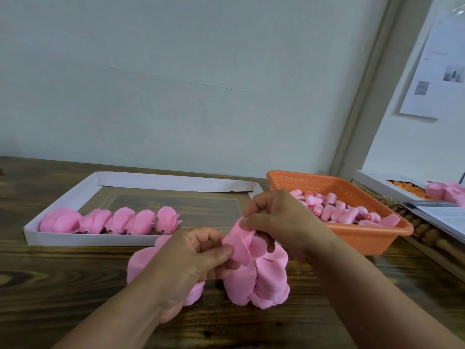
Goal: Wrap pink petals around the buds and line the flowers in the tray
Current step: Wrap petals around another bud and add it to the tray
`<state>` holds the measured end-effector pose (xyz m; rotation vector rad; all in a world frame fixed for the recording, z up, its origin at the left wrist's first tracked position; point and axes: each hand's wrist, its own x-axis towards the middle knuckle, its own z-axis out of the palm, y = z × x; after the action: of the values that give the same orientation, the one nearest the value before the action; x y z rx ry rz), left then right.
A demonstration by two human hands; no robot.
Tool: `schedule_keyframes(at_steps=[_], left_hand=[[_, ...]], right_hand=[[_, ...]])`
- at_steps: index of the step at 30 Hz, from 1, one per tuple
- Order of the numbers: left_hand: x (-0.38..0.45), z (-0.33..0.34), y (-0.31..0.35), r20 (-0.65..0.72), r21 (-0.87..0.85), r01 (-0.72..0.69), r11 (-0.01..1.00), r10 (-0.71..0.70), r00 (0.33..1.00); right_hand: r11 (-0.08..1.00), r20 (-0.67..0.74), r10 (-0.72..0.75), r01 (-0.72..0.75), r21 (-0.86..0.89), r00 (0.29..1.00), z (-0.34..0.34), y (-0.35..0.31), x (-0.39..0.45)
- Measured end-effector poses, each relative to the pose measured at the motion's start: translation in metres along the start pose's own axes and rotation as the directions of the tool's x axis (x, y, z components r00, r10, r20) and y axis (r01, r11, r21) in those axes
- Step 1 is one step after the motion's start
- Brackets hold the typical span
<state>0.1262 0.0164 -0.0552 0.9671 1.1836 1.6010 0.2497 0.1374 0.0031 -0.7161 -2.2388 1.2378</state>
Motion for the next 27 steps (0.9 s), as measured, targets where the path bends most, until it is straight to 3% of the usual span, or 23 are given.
schedule_keyframes(at_steps=[14,20,27], left_hand=[[0.0,0.003,-0.002,-0.165,0.14,0.051,0.989,-0.028,0.986],[0.0,0.008,-0.006,-0.347,0.261,0.007,0.965,0.087,0.934],[0.001,0.006,-0.009,-0.348,0.376,-0.065,0.924,0.206,0.914]], right_hand=[[0.997,0.109,-0.013,0.022,-0.078,0.994,0.008,-0.002,-0.002],[0.996,0.072,-0.017,0.023,-0.083,0.997,0.016,-0.001,-0.001],[0.995,0.003,-0.024,0.025,-0.099,1.0,0.024,0.0,0.002]])
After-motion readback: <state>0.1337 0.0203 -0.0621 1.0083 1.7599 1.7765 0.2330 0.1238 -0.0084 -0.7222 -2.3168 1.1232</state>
